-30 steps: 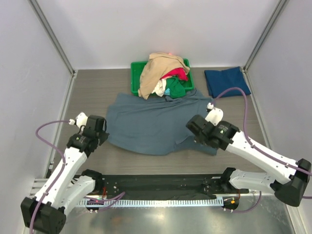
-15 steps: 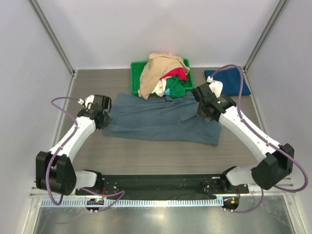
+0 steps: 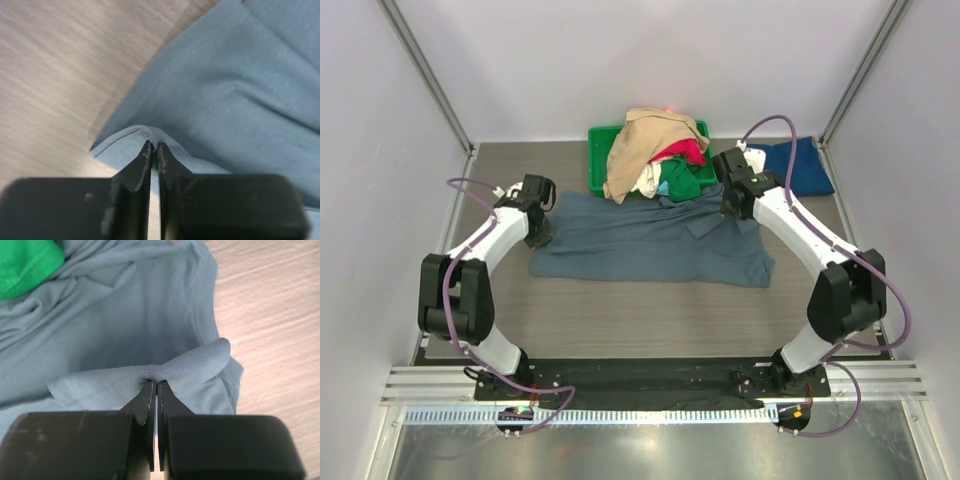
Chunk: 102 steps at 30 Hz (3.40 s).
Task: Fold and stack the t-shirts
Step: Fold the tshirt
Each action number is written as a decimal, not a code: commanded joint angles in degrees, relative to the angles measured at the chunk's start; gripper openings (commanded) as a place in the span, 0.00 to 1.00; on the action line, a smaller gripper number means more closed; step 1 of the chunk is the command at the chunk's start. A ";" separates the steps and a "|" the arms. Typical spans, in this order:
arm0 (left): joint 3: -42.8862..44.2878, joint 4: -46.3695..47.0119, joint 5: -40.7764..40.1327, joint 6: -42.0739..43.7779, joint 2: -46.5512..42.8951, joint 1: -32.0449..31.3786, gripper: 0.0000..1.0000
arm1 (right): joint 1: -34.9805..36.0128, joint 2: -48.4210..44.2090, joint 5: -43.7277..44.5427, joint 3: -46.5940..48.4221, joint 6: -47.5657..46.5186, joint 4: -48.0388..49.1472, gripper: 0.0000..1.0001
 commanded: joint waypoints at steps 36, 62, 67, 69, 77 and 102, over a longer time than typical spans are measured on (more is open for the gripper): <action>-28.79 18.84 10.17 -7.94 -17.99 5.28 0.77 | -12.50 -18.19 -26.45 -38.72 10.30 16.20 0.95; -26.86 25.08 10.17 -9.61 -9.46 5.28 0.00 | -20.24 -11.24 -26.01 -41.89 6.52 24.64 0.02; -25.19 18.06 7.89 -9.17 -15.59 5.36 0.00 | -20.68 -15.01 -26.28 -40.49 6.34 21.40 0.01; -25.01 14.64 7.54 -9.26 -20.51 6.06 0.00 | -21.03 -18.52 -25.93 -39.70 6.69 19.64 0.01; -25.01 3.99 8.77 -9.52 -36.16 9.50 0.00 | -23.40 -31.18 -26.45 -34.25 8.19 9.79 0.01; -22.98 -28.88 10.35 -20.24 -72.38 11.43 0.14 | -23.58 -61.77 -32.69 -39.69 15.66 -11.39 0.05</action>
